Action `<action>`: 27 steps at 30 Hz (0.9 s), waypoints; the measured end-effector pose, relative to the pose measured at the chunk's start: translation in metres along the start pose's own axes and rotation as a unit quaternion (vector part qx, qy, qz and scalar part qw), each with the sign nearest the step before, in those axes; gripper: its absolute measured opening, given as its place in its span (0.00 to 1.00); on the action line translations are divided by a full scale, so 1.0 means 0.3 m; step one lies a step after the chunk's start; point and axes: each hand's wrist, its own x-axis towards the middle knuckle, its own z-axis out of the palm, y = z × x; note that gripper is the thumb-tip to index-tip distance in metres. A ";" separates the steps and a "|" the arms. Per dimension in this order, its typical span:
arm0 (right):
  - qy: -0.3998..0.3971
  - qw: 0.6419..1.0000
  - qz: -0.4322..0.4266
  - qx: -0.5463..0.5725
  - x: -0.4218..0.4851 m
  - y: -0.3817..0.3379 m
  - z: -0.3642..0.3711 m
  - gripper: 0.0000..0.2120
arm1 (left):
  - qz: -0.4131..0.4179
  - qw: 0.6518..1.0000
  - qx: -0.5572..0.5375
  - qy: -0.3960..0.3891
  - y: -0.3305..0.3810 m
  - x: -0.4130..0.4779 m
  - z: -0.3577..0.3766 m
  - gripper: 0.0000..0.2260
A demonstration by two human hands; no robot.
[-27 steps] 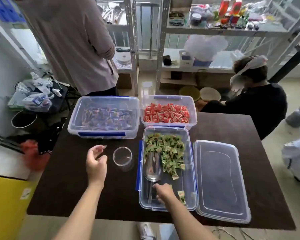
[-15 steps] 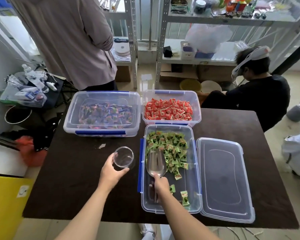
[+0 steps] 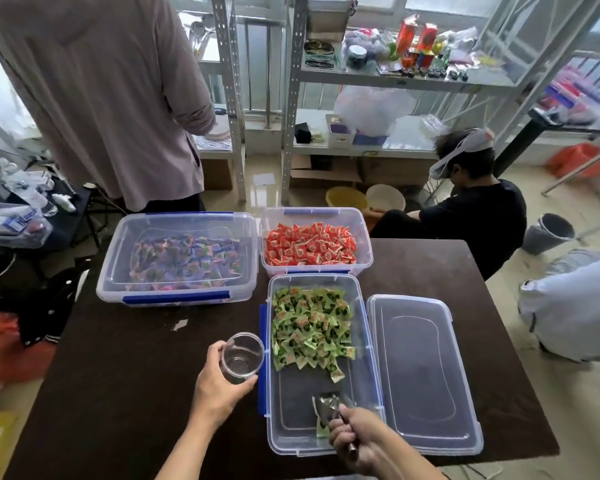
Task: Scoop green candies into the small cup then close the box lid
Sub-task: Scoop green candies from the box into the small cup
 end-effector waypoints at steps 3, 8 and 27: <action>0.060 0.991 -0.063 -0.097 0.069 -0.019 0.047 0.20 | 0.001 1.000 -0.001 -0.010 -0.009 -0.016 0.016 0.39; 0.170 0.873 -0.224 -0.398 0.142 -0.066 0.117 0.12 | 0.010 1.000 0.000 -0.020 -0.027 0.000 0.026 0.42; 0.065 0.839 -0.241 -0.484 0.087 -0.194 0.029 0.13 | 0.048 0.997 0.064 0.020 0.077 -0.070 0.040 0.41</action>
